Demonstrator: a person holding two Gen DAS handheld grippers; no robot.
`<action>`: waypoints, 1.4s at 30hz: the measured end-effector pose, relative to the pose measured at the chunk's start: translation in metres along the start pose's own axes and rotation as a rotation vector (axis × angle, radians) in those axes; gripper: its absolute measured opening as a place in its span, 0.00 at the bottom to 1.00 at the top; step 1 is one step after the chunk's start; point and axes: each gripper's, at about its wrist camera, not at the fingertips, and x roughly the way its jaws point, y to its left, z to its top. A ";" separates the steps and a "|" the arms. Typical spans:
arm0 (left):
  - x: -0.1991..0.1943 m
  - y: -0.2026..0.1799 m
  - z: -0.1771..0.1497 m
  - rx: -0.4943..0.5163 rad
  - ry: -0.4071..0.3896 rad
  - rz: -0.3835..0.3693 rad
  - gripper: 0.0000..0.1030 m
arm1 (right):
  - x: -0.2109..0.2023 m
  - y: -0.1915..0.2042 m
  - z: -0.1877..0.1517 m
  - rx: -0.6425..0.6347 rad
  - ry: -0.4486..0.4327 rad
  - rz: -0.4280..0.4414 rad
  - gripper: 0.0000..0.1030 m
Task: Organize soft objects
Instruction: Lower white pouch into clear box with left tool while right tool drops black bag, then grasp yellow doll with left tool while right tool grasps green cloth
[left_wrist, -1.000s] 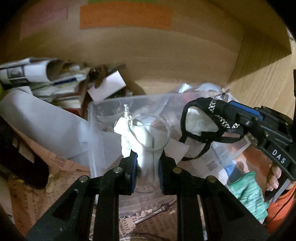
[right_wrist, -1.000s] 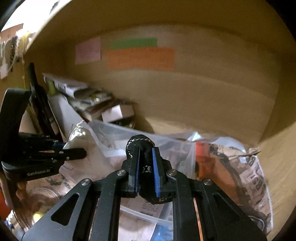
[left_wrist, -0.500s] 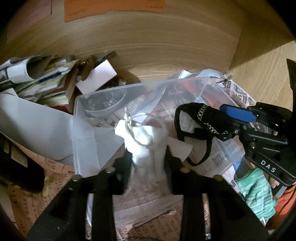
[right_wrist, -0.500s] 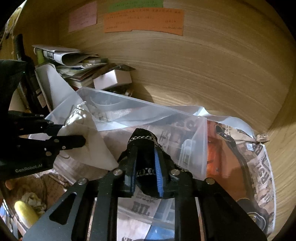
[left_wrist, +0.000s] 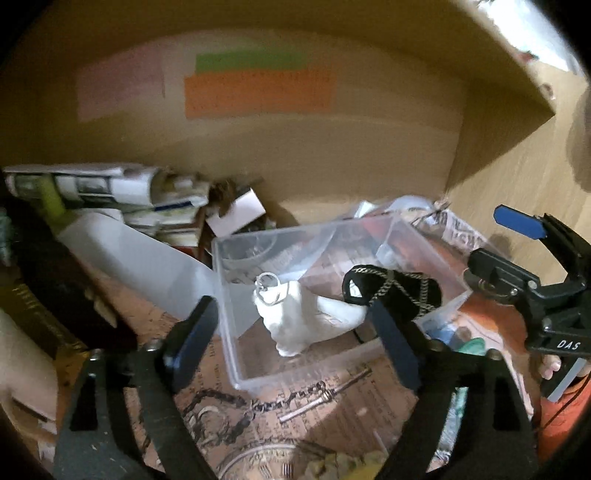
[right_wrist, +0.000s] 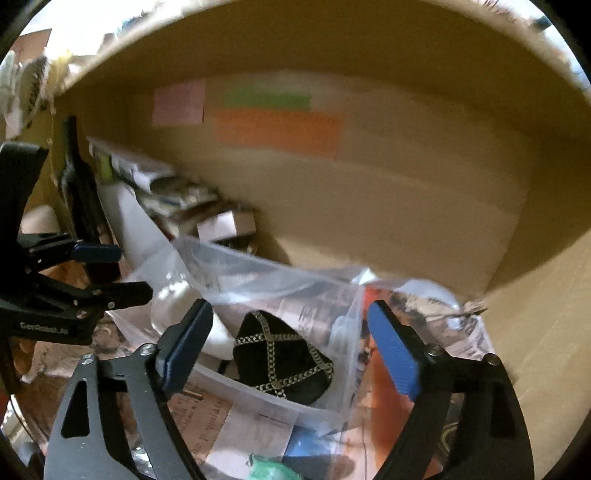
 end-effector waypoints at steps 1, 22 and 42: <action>-0.009 0.000 -0.002 -0.001 -0.017 0.002 0.92 | -0.006 0.000 0.000 0.002 -0.009 0.000 0.85; -0.038 -0.030 -0.085 -0.021 0.039 -0.022 0.99 | -0.056 -0.003 -0.080 0.162 0.046 -0.020 0.94; -0.023 -0.039 -0.123 -0.048 0.116 -0.051 0.47 | -0.029 0.005 -0.114 0.193 0.191 0.067 0.28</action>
